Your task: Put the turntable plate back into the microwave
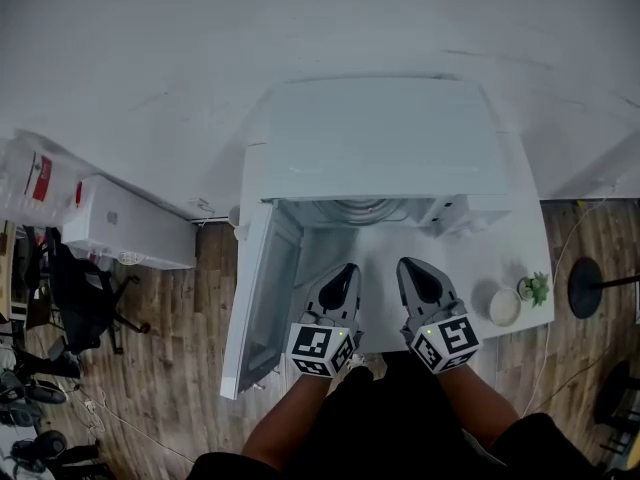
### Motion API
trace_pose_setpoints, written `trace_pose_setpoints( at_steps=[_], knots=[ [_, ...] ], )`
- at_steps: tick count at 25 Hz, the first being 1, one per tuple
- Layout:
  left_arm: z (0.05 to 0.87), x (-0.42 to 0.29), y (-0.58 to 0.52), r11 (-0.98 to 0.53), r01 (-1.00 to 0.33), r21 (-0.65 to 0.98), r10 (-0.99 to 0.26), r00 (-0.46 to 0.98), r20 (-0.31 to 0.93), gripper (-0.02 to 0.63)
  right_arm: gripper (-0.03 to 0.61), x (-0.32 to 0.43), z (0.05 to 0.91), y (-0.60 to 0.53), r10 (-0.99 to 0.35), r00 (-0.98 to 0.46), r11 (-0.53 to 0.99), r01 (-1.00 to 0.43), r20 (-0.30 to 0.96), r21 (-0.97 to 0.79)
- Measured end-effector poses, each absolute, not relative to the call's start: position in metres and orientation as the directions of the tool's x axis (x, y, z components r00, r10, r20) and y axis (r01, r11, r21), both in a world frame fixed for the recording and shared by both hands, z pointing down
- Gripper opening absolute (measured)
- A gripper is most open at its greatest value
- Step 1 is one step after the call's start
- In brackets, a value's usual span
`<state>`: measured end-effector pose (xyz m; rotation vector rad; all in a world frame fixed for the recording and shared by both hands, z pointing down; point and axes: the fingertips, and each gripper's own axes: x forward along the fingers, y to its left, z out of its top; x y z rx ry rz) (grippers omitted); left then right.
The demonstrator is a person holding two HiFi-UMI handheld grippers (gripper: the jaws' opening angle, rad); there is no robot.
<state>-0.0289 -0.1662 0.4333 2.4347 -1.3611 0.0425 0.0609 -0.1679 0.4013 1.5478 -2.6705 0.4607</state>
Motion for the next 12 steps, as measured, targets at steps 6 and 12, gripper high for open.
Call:
trace_pose_setpoints(
  at_steps=[6,12],
  knots=[
    [0.4286,-0.0312,-0.1604,-0.483,-0.824,0.297,-0.817,0.546,0.185,0.034,0.017,0.0573,0.4041,-0.1615,-0.861,-0.476,0.449,-0.877,0.179,-0.172],
    [0.4294,-0.0338,-0.1560,-0.485,-0.831,0.271,-0.820,0.540,0.189,0.034,0.017,0.0540,0.4037,-0.1574,-0.868,-0.463,0.445,-0.886,0.181,-0.129]
  ],
)
